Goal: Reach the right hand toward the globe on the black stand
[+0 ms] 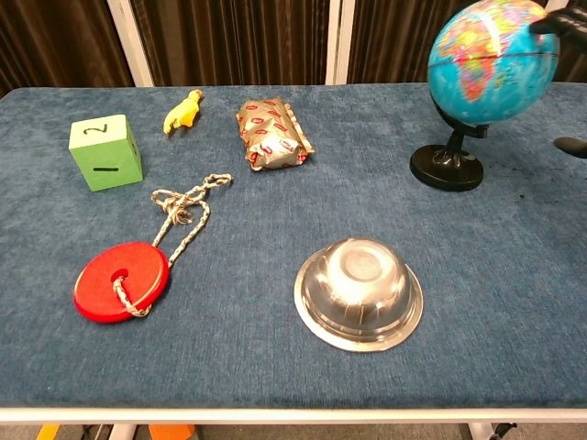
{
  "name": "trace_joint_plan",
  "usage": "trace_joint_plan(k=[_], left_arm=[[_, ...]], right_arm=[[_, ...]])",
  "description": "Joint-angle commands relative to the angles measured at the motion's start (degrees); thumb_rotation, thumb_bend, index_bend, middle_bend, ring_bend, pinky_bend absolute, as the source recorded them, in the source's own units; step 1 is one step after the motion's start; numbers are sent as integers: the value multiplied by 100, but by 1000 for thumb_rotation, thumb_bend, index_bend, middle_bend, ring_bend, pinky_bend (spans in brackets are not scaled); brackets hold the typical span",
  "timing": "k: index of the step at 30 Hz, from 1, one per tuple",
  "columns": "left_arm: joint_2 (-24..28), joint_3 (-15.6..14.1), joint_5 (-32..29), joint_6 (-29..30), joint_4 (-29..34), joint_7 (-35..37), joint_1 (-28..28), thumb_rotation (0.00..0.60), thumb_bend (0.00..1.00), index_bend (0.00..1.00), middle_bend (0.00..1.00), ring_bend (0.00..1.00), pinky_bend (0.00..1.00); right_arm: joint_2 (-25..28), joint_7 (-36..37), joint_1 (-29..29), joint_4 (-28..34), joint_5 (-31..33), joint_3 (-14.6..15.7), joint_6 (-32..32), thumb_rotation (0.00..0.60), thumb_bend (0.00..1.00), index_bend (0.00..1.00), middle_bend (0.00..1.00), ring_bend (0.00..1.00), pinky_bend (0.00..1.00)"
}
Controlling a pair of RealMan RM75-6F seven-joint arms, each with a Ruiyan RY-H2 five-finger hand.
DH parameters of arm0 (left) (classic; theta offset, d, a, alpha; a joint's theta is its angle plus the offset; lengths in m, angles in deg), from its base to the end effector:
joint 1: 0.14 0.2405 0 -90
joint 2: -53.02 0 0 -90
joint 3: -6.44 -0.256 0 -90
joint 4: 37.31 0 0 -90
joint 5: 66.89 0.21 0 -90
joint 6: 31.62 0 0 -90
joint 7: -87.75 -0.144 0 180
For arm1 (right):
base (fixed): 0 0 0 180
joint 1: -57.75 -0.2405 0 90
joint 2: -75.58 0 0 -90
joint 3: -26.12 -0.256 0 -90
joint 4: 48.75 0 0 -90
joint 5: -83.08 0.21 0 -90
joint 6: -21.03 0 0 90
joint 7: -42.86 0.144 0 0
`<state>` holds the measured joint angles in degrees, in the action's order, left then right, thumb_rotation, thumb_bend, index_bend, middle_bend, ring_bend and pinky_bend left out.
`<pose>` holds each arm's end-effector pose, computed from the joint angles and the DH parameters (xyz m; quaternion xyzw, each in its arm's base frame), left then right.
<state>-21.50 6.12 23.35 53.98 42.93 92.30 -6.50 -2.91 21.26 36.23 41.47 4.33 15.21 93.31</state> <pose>-0.3228 0.1792 0.1079 -0.6201 -0.3922 -0.4082 0.5432 -0.2323 -0.2853 0.0774 0.6677 -0.3098 0.3835 0.5578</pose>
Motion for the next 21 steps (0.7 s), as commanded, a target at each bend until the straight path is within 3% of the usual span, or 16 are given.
trace_joint_plan(k=[1, 5, 10, 15, 21], left_arm=[[2, -2, 0, -2, 7, -8, 1, 600, 0, 146, 89, 24, 50], [5, -1, 6, -5, 23, -35, -4, 600, 0, 146, 89, 24, 50], [5, -3, 10, -7, 37, -55, -6, 600, 0, 146, 89, 24, 50], [3, -1, 5, -3, 39, -62, -2, 600, 0, 146, 89, 24, 50], [-2, -2, 4, -4, 26, -47, 0, 600, 0, 146, 89, 24, 50]], right_arm=[[-14, -463, 155, 294, 1252, -361, 3, 600, 176, 0, 0, 0, 0], [-31, -742, 186, 452, 1928, -583, 193, 600, 176, 0, 0, 0, 0], [12, -708, 216, 463, 1825, -485, 323, 600, 176, 0, 0, 0, 0], [14, -485, 279, 468, 1340, -273, 520, 600, 176, 0, 0, 0, 0], [-40, 12, 335, 230, -22, 185, 935, 600, 185, 0, 0, 0, 0]])
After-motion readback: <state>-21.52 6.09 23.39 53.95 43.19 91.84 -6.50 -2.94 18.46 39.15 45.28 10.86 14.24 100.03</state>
